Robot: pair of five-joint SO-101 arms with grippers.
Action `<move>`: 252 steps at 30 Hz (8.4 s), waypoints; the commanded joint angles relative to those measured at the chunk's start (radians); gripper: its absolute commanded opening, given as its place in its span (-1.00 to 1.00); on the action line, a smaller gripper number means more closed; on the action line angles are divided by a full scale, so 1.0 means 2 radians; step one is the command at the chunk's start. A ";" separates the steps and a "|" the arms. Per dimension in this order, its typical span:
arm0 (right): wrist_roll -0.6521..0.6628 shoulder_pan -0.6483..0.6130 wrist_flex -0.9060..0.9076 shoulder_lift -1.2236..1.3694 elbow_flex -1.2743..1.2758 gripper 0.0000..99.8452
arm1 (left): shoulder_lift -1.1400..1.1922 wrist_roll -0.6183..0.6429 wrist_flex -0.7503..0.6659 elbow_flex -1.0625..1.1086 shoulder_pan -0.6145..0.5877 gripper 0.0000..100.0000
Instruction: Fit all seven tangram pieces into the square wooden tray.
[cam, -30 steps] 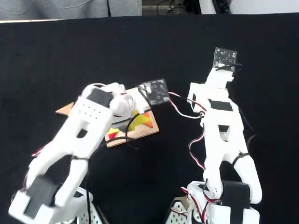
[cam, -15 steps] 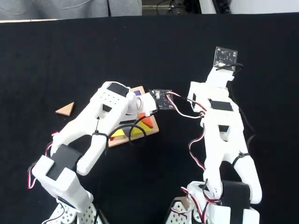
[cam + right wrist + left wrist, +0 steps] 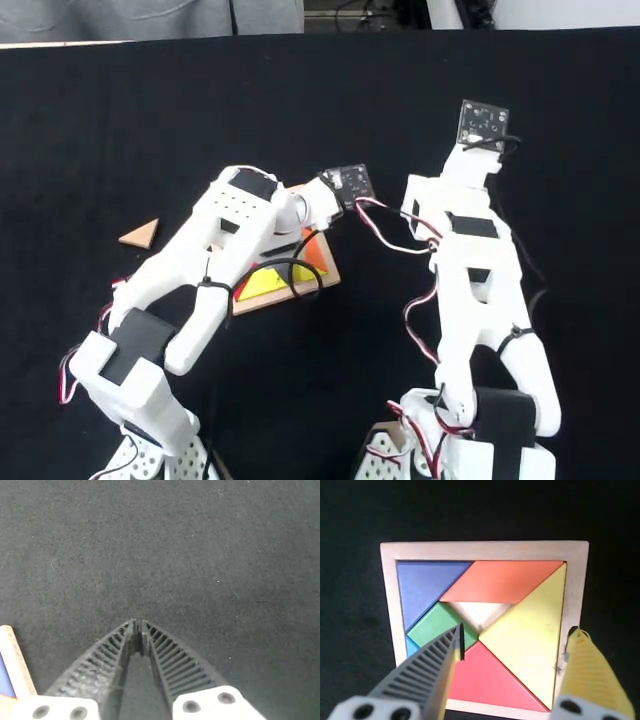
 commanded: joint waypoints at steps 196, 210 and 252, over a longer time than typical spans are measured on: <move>-0.187 -0.482 0.642 0.712 -1.162 -0.49 | -0.751 0.341 -0.170 0.705 -0.740 -0.78; -0.228 -0.508 0.646 0.772 -1.160 -0.49 | -0.751 0.341 -0.170 0.705 -0.740 -0.78; -0.147 -0.512 0.599 0.815 -1.166 -0.65 | -0.751 0.341 -0.170 0.705 -0.740 -0.78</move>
